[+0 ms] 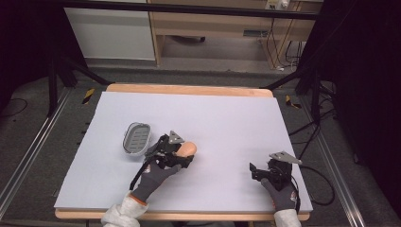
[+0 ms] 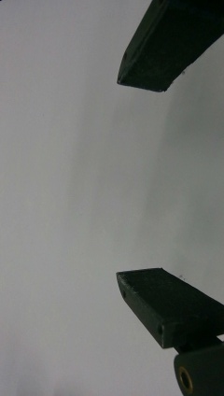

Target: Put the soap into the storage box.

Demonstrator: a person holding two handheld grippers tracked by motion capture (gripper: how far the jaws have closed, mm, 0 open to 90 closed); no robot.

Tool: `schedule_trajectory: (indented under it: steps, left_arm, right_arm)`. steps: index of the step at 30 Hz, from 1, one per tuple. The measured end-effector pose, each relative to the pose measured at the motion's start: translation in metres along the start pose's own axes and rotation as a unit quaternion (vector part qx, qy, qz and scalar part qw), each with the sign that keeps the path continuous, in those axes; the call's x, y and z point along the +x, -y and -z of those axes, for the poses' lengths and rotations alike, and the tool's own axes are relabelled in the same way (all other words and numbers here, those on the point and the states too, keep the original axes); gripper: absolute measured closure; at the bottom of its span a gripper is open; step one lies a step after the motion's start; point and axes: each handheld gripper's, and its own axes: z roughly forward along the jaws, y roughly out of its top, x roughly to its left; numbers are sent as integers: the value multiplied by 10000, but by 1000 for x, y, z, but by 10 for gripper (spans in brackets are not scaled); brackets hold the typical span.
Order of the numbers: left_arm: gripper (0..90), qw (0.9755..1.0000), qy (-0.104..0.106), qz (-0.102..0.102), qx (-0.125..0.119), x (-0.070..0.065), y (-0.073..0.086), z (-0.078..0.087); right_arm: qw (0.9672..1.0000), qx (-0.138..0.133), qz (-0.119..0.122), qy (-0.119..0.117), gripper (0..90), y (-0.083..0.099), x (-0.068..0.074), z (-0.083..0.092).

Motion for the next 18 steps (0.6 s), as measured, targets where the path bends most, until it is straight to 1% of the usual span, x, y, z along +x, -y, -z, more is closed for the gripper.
schedule_trajectory:
  steps: [6, 7, 8, 10, 14, 18]
  left_arm:
    - [318, 10000, -63, 27, -57, 8, 7, 17]
    - [317, 10000, -63, 27, -57, 8, 7, 17]
    - [317, 9999, -73, 62, -83, 9, 8, 19]
    - [317, 9999, -90, 65, -96, 12, 11, 26]
    - [317, 9996, -144, 169, -198, 16, 14, 34]
    - [317, 9993, -201, 213, -232, 23, 17, 41]
  right_arm:
    - [10000, -9, 0, 21, 64, 0, 0, 0]
    - [10000, -9, 0, 21, 64, 0, 0, 0]
    - [10000, -9, -6, 20, 64, 0, 0, 0]
    - [10000, -9, -16, 29, 64, 0, 0, 0]
    - [10000, -14, 22, 15, 64, 0, 0, 0]
    - [10000, -21, 13, -12, 64, 0, 1, 1]
